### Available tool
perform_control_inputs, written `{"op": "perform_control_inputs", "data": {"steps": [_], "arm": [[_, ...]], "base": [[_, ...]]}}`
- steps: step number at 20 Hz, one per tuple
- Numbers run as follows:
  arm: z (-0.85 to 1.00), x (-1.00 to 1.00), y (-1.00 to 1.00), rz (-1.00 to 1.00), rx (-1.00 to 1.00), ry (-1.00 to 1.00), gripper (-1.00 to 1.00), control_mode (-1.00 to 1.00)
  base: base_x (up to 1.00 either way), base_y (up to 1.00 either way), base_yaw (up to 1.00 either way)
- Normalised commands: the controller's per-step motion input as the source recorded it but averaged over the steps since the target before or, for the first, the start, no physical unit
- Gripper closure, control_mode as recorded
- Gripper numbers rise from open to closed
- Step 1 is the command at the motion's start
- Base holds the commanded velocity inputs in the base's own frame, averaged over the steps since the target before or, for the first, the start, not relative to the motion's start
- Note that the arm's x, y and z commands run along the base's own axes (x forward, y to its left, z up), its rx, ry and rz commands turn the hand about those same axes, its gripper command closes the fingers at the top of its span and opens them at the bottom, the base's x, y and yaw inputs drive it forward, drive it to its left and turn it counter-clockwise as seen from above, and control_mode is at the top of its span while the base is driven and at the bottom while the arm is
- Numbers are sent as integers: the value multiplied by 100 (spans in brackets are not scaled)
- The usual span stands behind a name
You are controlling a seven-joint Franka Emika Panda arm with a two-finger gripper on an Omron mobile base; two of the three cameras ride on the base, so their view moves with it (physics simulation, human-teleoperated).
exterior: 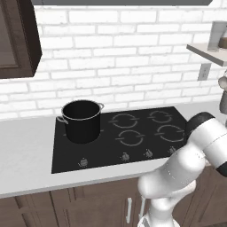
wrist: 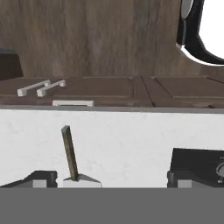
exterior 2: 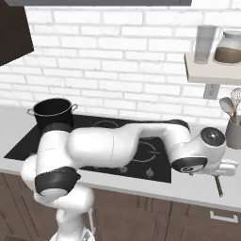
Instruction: Put the broccoli and garlic in the pot. Retrieve the spatula and lightly stir the vegetables in the pot.
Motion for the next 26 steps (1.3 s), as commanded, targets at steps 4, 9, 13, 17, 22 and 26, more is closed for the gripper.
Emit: {"op": "perform_control_inputs", "data": {"steps": [4,9,13,17,22,26], "arm": [[-37,-6,-54,-4,16,-12,-100,-100],[-32,4,-50,0,11,-4,-100,-100],[-7,19,-40,0,7,0,-100,-100],[0,33,-45,-2,10,0,-100,-100],[-20,2,-11,0,9,0,-100,-100],[-12,4,-5,0,6,0,-100,-100]], "base": [[0,0,0],[0,0,0],[0,0,0],[0,0,0],[0,0,0],[0,0,0]]}}
